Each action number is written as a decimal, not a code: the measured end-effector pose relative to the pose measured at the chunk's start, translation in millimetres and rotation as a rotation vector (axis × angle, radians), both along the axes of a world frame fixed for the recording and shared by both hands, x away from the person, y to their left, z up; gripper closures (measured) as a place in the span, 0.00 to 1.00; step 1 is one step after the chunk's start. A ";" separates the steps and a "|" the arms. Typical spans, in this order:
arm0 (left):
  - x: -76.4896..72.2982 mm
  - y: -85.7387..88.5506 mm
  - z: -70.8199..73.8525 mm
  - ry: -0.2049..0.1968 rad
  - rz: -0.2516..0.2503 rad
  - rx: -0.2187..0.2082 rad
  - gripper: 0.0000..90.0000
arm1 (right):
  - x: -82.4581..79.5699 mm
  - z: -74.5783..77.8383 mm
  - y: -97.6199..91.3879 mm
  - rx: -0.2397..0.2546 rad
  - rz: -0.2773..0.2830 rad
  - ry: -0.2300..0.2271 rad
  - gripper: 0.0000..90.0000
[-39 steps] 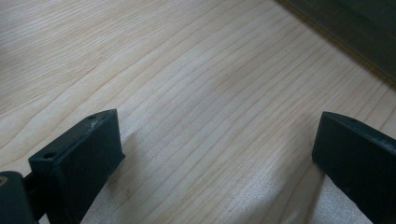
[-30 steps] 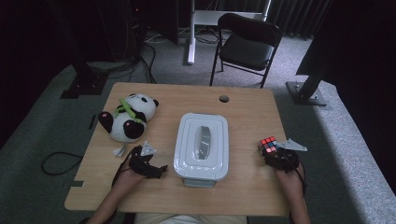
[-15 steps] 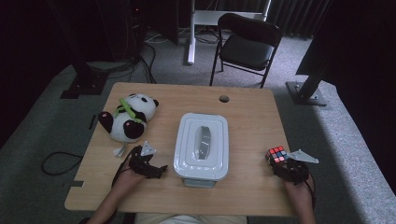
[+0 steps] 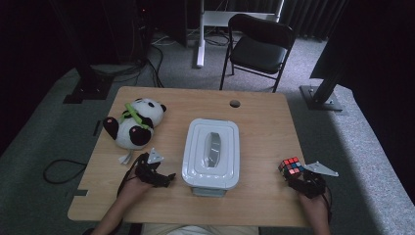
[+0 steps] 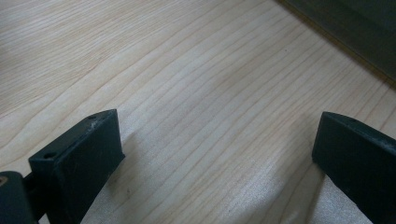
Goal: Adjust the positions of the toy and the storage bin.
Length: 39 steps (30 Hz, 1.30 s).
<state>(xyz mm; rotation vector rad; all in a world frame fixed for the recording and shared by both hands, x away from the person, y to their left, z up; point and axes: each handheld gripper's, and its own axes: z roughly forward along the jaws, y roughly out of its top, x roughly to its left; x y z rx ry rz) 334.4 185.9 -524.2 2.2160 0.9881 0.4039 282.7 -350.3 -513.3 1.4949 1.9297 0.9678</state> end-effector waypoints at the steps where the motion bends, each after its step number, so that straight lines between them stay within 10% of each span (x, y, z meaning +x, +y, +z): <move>1: 0.0 0.0 0.0 0.000 0.000 0.000 0.02 | 0.1 -0.1 0.0 0.004 -0.003 0.002 0.37; 7: 0.0 0.0 0.0 0.000 0.000 0.000 0.02 | -0.8 2.4 -0.4 0.005 0.003 0.003 0.21; 24: 0.0 0.0 0.0 0.000 0.000 0.000 0.02 | 10.7 24.3 4.0 0.012 0.028 -0.050 0.13; 39: -0.1 0.1 0.0 0.001 0.001 -0.001 0.02 | 26.0 46.4 44.8 0.030 0.191 -0.132 0.15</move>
